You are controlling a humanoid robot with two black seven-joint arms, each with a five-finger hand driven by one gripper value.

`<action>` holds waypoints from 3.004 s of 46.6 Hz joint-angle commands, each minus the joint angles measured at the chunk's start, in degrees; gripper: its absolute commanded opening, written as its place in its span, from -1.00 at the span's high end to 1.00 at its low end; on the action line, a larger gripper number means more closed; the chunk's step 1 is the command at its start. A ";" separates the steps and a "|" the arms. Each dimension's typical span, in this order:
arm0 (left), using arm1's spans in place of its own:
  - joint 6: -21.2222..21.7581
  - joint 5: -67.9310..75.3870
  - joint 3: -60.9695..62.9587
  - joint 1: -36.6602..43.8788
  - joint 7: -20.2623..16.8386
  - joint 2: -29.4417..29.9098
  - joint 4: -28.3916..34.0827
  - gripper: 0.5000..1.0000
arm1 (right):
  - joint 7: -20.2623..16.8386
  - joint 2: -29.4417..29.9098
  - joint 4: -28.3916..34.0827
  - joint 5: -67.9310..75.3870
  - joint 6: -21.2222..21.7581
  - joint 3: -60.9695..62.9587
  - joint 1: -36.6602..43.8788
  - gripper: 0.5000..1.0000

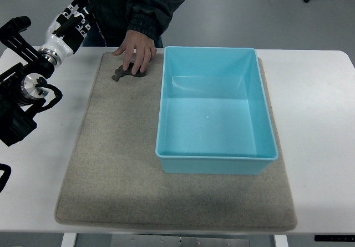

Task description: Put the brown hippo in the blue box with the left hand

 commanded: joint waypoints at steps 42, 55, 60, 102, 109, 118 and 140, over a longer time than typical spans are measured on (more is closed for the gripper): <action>-4.72 0.23 0.14 -0.43 -0.35 0.70 0.88 -0.99 | 0.00 0.00 0.00 0.00 0.00 0.00 0.00 -0.74; -4.90 -0.65 -0.48 -0.16 -0.35 0.09 2.99 -0.99 | 0.00 0.00 0.00 0.00 0.00 0.00 0.00 -0.74; -4.90 -0.65 -0.56 -0.43 -0.44 0.09 2.90 -0.99 | 0.00 0.00 0.00 0.00 0.00 0.00 0.00 -0.74; -8.68 0.32 -0.21 -2.45 -0.44 0.88 2.99 -0.94 | 0.00 0.00 0.00 0.00 0.00 0.00 0.00 -0.74; -8.59 4.00 0.14 -3.68 -0.35 1.93 3.08 -0.86 | 0.00 0.00 0.00 0.00 0.00 0.00 0.00 -0.74; -4.20 20.25 0.84 -5.61 -0.44 2.28 2.90 -0.70 | 0.00 0.00 0.00 0.00 0.00 0.00 0.00 -0.74; 1.87 54.72 2.51 -6.05 0.18 2.72 -3.69 -0.57 | 0.00 0.00 0.00 0.00 0.00 0.00 0.00 -0.74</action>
